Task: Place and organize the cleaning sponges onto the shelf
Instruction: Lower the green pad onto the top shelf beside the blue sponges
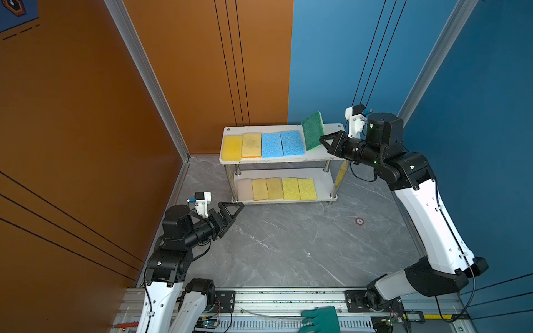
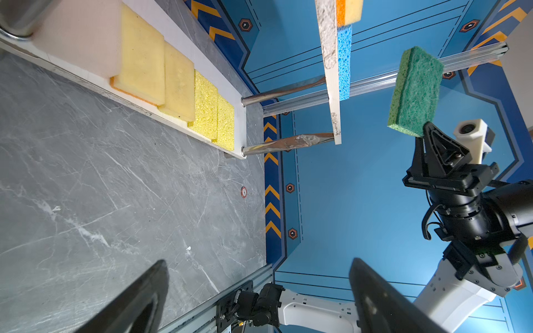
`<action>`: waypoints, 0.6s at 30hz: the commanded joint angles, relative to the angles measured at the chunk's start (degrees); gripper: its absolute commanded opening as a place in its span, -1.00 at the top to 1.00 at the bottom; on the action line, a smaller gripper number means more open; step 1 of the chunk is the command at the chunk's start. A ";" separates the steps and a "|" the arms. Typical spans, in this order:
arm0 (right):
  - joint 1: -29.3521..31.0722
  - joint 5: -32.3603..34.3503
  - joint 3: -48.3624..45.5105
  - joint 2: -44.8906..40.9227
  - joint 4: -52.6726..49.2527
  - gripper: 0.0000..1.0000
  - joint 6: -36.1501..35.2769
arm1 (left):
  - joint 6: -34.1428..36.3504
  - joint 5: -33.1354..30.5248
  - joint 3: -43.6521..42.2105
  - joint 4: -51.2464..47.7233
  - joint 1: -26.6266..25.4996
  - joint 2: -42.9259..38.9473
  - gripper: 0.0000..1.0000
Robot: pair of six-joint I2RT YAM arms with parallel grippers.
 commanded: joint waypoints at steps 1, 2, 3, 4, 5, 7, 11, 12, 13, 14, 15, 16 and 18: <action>-1.22 -2.10 1.01 0.76 -0.59 0.81 0.92 | 1.50 2.03 0.21 -0.79 0.78 -0.33 -0.96; -1.54 -2.17 0.88 0.93 -0.59 0.80 1.03 | 1.50 2.18 0.22 -0.73 1.03 -0.28 -0.96; -1.85 -2.34 0.72 1.08 -0.60 0.81 1.27 | 1.52 2.30 0.17 -0.75 1.12 -0.31 -0.96; -2.18 -2.73 0.54 1.28 -0.55 0.80 1.63 | 1.50 2.52 0.19 -0.75 1.34 -0.33 -0.96; -2.67 -3.22 0.31 1.51 -0.50 0.80 2.08 | 1.50 2.65 0.06 -0.73 1.48 -0.25 -0.96; -3.29 -3.97 -0.13 1.89 -0.54 0.81 2.65 | 1.50 2.92 -0.04 -0.73 1.82 -0.40 -0.96; -4.43 -5.72 -1.03 2.75 0.00 0.81 3.42 | 1.47 3.32 -0.54 -0.68 2.43 -0.59 -0.96; -4.66 -6.07 -1.38 2.87 0.35 0.81 3.67 | 1.38 3.39 -0.67 -0.75 2.56 -0.58 -0.96; -5.02 -6.51 -1.78 2.84 0.81 0.81 4.09 | 1.34 3.41 -0.71 -0.73 2.56 -0.60 -0.96; -5.44 -7.03 -2.25 2.88 1.30 0.81 4.56 | 1.39 3.52 -0.79 -0.74 2.79 -0.58 -0.96; -5.73 -7.33 -2.81 2.91 1.75 0.81 5.00 | 1.34 3.58 -0.92 -0.73 2.89 -0.53 -0.96; -6.24 -7.82 -3.47 2.76 2.39 0.81 5.59 | 1.26 3.63 -0.98 -0.73 2.94 -0.57 -0.96; -7.13 -8.90 -4.82 2.72 3.55 0.81 6.68 | 1.29 3.63 -1.03 -0.78 3.14 -0.59 -0.96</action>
